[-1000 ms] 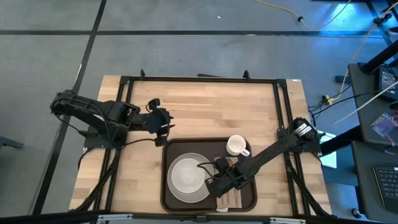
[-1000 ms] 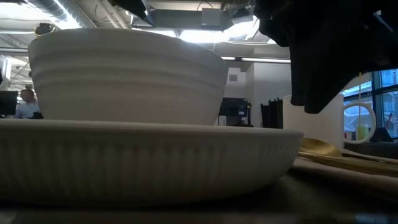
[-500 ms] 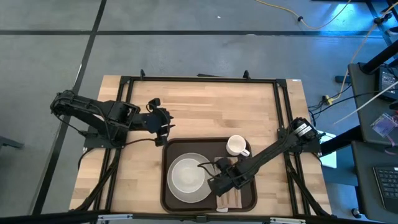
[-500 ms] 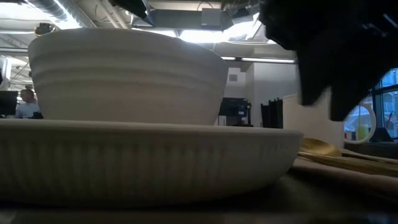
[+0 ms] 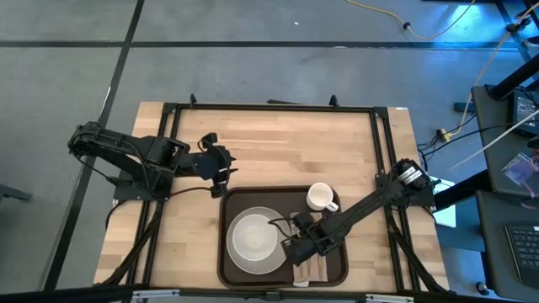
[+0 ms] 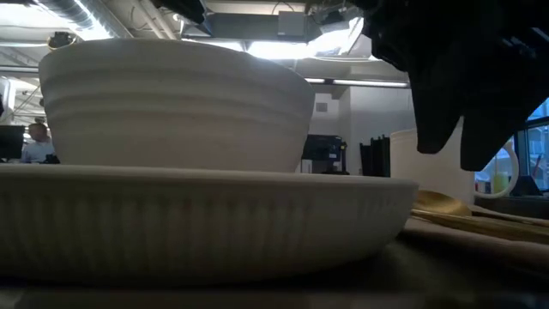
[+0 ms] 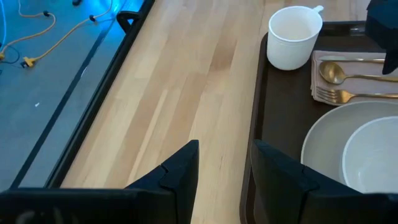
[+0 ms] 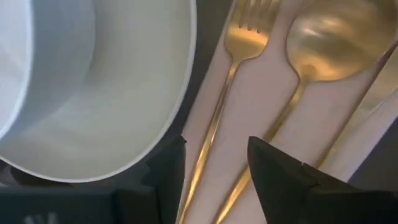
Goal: Set up tray
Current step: Put the gold fork on the brown napkin to the left of the gold spoon
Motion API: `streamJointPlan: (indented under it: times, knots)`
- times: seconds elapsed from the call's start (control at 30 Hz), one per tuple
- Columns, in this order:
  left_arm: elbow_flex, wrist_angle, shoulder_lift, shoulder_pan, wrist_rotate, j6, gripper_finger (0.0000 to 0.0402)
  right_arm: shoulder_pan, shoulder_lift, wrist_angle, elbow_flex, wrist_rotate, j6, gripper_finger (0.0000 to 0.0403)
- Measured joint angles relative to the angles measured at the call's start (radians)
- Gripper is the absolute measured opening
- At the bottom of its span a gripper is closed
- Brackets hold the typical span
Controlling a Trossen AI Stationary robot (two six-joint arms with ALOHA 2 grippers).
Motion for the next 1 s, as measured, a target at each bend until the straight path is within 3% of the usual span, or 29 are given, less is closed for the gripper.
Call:
streamJointPlan:
  times: [0.77,1.0]
  knots:
    - [0.001,0.004,0.0,0.0,-0.004,-0.015,0.0139,-0.022,0.107,0.062,0.0,0.006,0.023,0.0122]
    - [0.001,0.005,0.001,0.0,-0.004,-0.015,0.0139,-0.022,0.113,0.076,0.0,0.0,0.043,0.0082]
